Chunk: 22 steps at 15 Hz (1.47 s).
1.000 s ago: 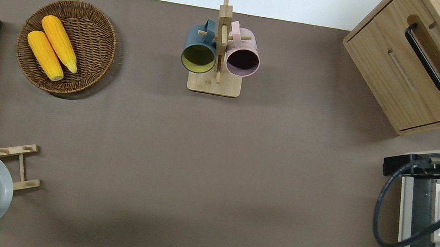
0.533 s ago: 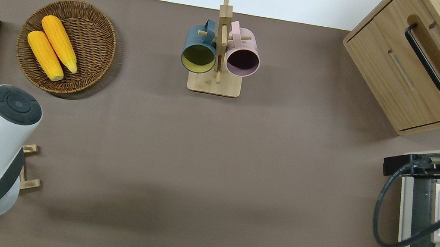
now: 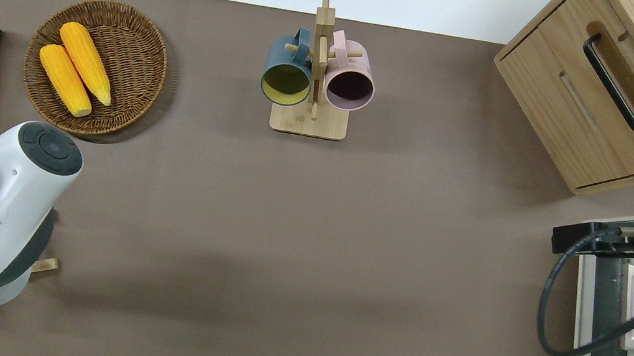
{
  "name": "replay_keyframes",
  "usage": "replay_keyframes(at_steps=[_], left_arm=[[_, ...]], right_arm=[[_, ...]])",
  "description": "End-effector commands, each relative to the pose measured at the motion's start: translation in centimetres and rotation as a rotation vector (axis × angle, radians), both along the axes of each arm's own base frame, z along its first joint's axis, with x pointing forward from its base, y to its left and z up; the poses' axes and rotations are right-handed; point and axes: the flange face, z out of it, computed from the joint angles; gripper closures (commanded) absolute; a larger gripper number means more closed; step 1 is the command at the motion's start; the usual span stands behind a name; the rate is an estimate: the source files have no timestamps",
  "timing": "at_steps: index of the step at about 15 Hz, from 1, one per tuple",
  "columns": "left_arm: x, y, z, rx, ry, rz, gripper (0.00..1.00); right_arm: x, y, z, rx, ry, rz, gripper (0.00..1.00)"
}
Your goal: Pick gray plate from table and place it on lower plate rack with left arm
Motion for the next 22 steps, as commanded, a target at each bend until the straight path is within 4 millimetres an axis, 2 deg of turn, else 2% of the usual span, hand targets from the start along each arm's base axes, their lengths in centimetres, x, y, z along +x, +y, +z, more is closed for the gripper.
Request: replay_keyframes(at_steps=[1, 4, 13, 15, 16, 18, 22], left_arm=[[0.5, -1.0, -1.2, 0.066, -0.004, -0.007, 1.0], [0.7, -2.0, -2.0, 0.088, -0.02, -0.011, 1.0], [0.9, -2.1, -3.2, 0.092, -0.003, -0.005, 1.0], [0.9, -2.1, -3.2, 0.09, -0.003, -0.008, 0.55], [0.9, -2.1, -3.2, 0.089, -0.003, -0.008, 0.41], [1.0, -2.1, -3.1, 0.089, -0.004, -0.008, 0.01], [1.3, -2.2, -2.6, 0.079, -0.01, -0.011, 0.0]], right_arm=[[-0.2, 0.0, 0.3, 0.006, 0.005, -0.002, 0.011], [-0.3, 0.1, 0.3, 0.006, 0.007, 0.001, 0.011], [-0.3, 0.1, 0.3, 0.006, 0.007, 0.0, 0.011], [-0.2, 0.0, 0.3, 0.006, 0.007, 0.0, 0.011], [-0.3, 0.1, 0.3, 0.006, 0.007, 0.001, 0.011], [-0.3, 0.1, 0.3, 0.006, 0.007, 0.0, 0.013], [-0.3, 0.1, 0.3, 0.006, 0.007, 0.0, 0.011]])
